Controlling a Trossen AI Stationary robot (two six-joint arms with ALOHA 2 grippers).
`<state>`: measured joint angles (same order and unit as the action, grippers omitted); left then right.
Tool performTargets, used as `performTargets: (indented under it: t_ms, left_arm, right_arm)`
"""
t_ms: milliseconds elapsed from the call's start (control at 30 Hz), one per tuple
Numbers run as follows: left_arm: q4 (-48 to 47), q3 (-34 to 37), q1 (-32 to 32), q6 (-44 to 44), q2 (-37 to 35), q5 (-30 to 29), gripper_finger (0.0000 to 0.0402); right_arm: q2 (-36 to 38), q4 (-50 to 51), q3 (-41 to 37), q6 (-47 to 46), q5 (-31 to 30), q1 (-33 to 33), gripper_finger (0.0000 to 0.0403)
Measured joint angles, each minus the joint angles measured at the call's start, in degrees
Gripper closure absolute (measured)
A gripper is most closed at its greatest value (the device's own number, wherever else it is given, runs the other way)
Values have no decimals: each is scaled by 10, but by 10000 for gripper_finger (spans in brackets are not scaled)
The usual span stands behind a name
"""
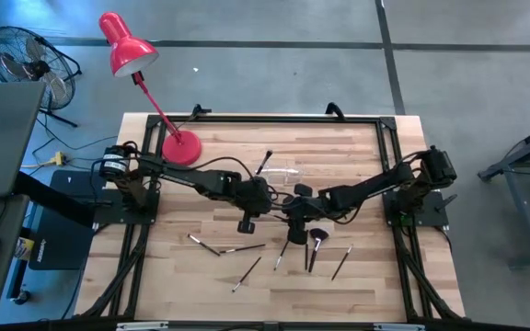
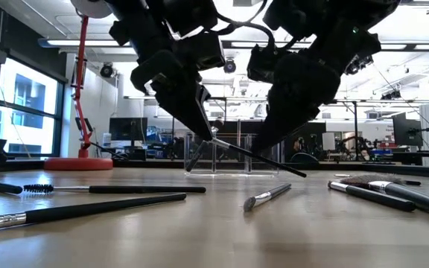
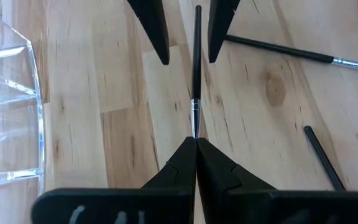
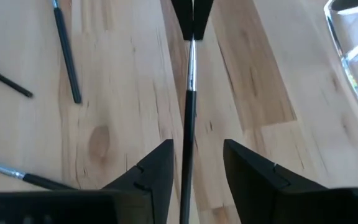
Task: Pick & Place Makeup Supplies
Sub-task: Put the makeup brush into the transparent organizer
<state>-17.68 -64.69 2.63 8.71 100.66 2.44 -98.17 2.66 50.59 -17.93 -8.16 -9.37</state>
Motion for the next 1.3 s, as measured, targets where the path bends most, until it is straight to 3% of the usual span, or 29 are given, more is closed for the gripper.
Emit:
performTargets:
  t_ms: [600,1300]
  left_arm:
    - [10,-29,0,-16,0,18,401]
    - [-27,-30,0,-16,0,18,401]
  right_arm:
    - [0,23,0,0,0,0,273]
    - [0,11,0,-1,14,-1,391]
